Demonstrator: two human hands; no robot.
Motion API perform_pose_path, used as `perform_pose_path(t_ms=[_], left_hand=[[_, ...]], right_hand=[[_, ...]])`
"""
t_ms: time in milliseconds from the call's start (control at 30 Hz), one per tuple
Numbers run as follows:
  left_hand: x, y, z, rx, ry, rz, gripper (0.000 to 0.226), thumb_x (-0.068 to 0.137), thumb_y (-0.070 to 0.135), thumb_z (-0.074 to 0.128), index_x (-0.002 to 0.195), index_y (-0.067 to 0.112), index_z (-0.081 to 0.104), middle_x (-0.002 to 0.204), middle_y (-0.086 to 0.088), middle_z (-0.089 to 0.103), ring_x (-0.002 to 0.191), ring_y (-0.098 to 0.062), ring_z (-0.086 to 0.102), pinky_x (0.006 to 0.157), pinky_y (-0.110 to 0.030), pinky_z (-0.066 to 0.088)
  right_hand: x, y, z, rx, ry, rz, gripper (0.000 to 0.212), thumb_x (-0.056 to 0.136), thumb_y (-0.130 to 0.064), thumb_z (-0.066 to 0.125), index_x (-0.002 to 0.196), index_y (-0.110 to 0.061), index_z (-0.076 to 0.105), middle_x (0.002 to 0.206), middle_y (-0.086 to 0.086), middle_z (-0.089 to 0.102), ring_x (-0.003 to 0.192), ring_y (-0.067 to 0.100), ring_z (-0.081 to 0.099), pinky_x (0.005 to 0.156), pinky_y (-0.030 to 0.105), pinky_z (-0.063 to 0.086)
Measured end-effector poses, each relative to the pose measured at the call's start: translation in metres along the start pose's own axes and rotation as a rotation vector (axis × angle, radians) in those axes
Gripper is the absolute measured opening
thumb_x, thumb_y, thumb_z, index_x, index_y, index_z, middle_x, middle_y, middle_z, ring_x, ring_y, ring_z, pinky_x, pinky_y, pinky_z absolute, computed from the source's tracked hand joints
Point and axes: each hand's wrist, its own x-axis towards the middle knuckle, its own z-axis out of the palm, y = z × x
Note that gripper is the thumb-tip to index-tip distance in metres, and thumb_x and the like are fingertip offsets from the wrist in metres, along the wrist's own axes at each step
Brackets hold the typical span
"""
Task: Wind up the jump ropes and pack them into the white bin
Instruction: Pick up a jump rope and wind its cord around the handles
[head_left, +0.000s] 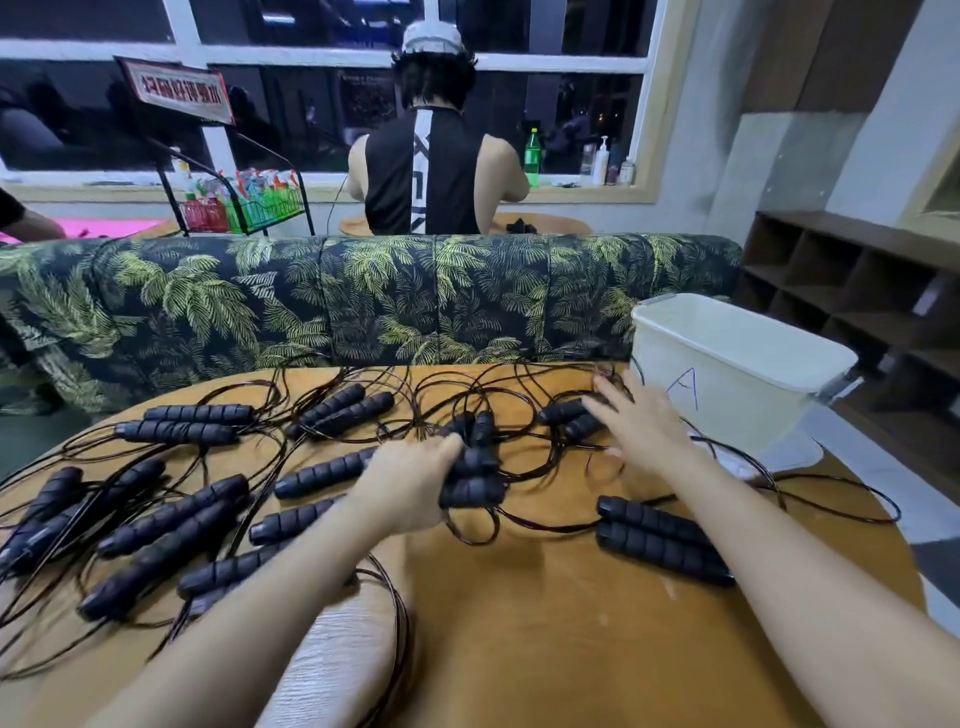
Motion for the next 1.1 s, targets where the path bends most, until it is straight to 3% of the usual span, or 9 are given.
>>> perform_pose_path(t_ms=[67,200,333,467,600,700,800,1033,1100], left_hand=[[0.007,0.011,0.014,0.0,-0.064,0.011,0.045,0.07,0.031,0.062,0.107,0.018,0.04,0.11,-0.001,0.057,0.092,-0.03,0.062,0.069,-0.038,0.05],[0.016,0.017,0.011,-0.091,-0.066,-0.004,0.066,0.068,0.038,0.067,0.125,0.017,0.041,0.156,-0.001,0.019,0.098,-0.034,0.063,0.073,-0.036,0.052],[0.013,0.023,-0.012,-0.036,-0.014,-0.018,0.068,0.07,0.044,0.073,0.124,0.016,0.041,0.135,-0.005,0.033,0.094,-0.032,0.061,0.071,-0.039,0.052],[0.002,0.042,-0.028,0.041,0.056,-0.001,0.065,0.072,0.042,0.072,0.12,0.013,0.04,0.111,-0.004,0.048,0.092,-0.028,0.06,0.067,-0.035,0.041],[-0.021,0.05,-0.023,0.04,0.238,0.012,0.05,0.063,0.035,0.072,0.104,0.012,0.054,0.094,-0.005,0.057,0.083,-0.029,0.06,0.073,-0.037,0.044],[-0.041,0.051,-0.006,0.168,0.387,-0.013,0.072,0.066,0.056,0.067,0.124,0.015,0.055,0.101,-0.007,0.057,0.094,-0.033,0.056,0.096,-0.054,0.037],[-0.052,0.047,0.003,0.219,0.418,0.029,0.098,0.066,0.08,0.052,0.138,0.015,0.045,0.1,-0.007,0.057,0.086,-0.03,0.054,0.079,-0.045,0.043],[-0.054,0.037,0.003,0.157,0.395,0.035,0.087,0.07,0.082,0.037,0.12,0.013,0.056,0.084,-0.001,0.057,0.07,-0.024,0.055,0.058,-0.034,0.041],[-0.052,0.03,0.004,0.097,0.381,-0.012,0.081,0.071,0.08,0.039,0.117,0.014,0.052,0.086,-0.002,0.058,0.071,-0.025,0.057,0.058,-0.036,0.043]], right_hand=[[-0.011,0.003,0.017,0.151,-0.199,-0.027,0.05,0.092,-0.04,0.059,0.14,-0.037,0.046,0.163,-0.003,0.002,0.148,0.033,0.003,0.117,0.051,0.009],[-0.035,0.007,0.006,0.68,0.086,0.057,0.032,0.089,-0.004,0.052,0.096,-0.03,0.069,0.143,-0.003,0.048,0.13,0.021,0.043,0.106,0.035,0.036],[-0.074,-0.028,-0.055,0.96,0.299,-0.183,0.046,0.087,-0.032,0.068,0.13,-0.031,0.053,0.137,-0.017,0.045,0.131,0.003,0.035,0.108,0.024,0.029],[-0.087,-0.077,-0.076,0.637,0.18,-0.342,0.101,0.074,-0.065,0.066,0.153,-0.026,0.016,0.151,-0.01,0.029,0.134,0.01,0.028,0.111,0.029,0.027],[-0.086,-0.103,-0.06,0.478,0.322,-0.307,0.08,0.083,-0.056,0.062,0.145,-0.017,0.03,0.134,0.0,0.045,0.119,0.02,0.049,0.101,0.037,0.038],[-0.093,-0.109,-0.053,0.502,0.373,-0.292,0.072,0.083,-0.055,0.059,0.138,-0.014,0.038,0.125,0.001,0.051,0.11,0.021,0.055,0.094,0.036,0.043],[-0.1,-0.108,-0.05,0.505,0.422,-0.32,0.07,0.083,-0.056,0.057,0.136,-0.013,0.042,0.123,0.0,0.053,0.106,0.019,0.056,0.091,0.033,0.043],[-0.111,-0.096,-0.054,0.837,0.204,-0.213,0.091,0.077,-0.06,0.065,0.149,-0.021,0.025,0.143,-0.008,0.042,0.125,0.015,0.04,0.104,0.027,0.029],[-0.11,-0.093,-0.049,0.758,0.206,-0.154,0.074,0.084,-0.058,0.057,0.144,-0.019,0.036,0.134,-0.007,0.052,0.123,0.016,0.045,0.104,0.028,0.029]])
